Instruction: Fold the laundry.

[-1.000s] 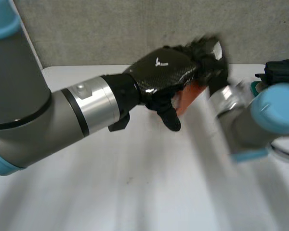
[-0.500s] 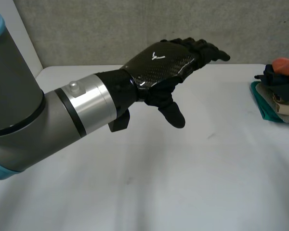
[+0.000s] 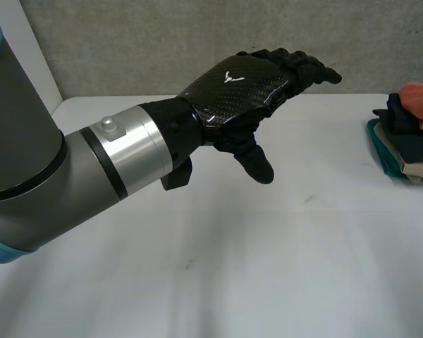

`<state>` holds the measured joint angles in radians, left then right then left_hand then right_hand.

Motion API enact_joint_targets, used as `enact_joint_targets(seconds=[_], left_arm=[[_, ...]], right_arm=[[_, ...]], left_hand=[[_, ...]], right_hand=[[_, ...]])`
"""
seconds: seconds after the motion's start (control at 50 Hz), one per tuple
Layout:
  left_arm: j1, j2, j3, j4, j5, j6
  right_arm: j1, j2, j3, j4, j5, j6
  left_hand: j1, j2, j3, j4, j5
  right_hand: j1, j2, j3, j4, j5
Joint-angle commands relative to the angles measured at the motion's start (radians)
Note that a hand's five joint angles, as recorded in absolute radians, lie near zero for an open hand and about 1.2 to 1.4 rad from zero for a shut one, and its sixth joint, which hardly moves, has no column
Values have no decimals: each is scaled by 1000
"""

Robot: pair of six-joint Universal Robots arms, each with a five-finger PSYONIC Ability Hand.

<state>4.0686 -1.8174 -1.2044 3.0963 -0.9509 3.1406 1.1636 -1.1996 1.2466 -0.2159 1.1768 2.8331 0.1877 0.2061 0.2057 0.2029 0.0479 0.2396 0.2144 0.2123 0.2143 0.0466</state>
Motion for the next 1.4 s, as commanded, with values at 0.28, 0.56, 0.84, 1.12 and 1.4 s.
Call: enact_joint_targets(seconds=[0.28, 0.56, 0.84, 1.12, 1.4], left_arm=[[22, 6, 249, 36, -428, -117], [420, -29, 33, -51, -644, 341], [605, -359, -86, -62, -742, 745], [648, -375, -37, 139, -772, 733], [583, -603, 361, 263, -666, 463]], right_arm=[[281, -198, -12, -252, 187, -135], [583, -316, 554, -379, -2, -73], [631, -201, 672, -370, 4, -136], [625, -133, 672, -382, 0, -141], [620, -118, 692, -387, 3, -142]], left_hand=[[-6, -25, -25, -22, -41], [-13, -32, -31, -28, -48], [-12, -31, -30, -28, -47], [-13, -32, -31, -28, -48], [-9, -28, -27, -25, -44]], right_hand=[[-65, -40, -38, -40, -47], [-65, -40, -38, -40, -47], [-65, -40, -38, -40, -47], [-65, -40, -38, -40, -47], [-65, -40, -38, -40, -47]])
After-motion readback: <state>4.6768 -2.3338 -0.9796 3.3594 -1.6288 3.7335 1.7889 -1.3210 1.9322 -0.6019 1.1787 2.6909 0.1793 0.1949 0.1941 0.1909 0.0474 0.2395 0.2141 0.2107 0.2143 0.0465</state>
